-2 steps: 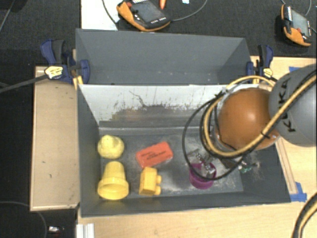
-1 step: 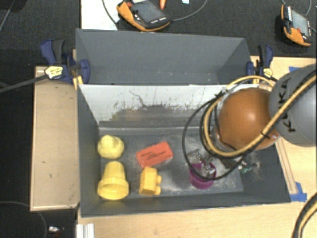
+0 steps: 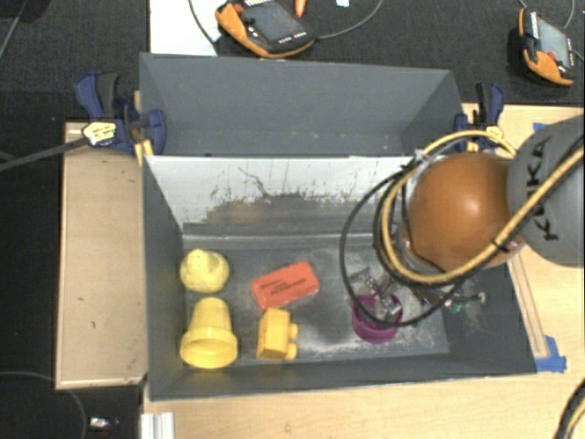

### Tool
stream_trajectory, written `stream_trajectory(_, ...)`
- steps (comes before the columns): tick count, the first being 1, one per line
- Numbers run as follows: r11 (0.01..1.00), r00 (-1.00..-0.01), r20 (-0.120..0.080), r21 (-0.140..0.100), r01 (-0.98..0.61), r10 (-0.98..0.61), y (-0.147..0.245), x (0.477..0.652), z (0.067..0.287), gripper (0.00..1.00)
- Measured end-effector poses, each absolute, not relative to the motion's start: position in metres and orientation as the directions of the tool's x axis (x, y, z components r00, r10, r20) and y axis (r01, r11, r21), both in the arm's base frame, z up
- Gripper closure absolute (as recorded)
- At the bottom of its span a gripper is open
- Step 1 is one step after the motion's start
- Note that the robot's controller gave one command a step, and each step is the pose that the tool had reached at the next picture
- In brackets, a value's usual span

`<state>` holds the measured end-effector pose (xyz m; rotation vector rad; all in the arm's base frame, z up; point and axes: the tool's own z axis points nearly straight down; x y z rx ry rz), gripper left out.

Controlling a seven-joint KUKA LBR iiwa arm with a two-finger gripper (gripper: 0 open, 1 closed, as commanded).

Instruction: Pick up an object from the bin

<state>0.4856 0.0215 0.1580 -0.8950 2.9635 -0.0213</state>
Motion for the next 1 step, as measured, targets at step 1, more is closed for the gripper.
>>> stream_trajectory(1,0.838,-0.837,-0.034,-0.022,-0.546,-0.546,-0.0013,0.4814,0.2598,1.00)
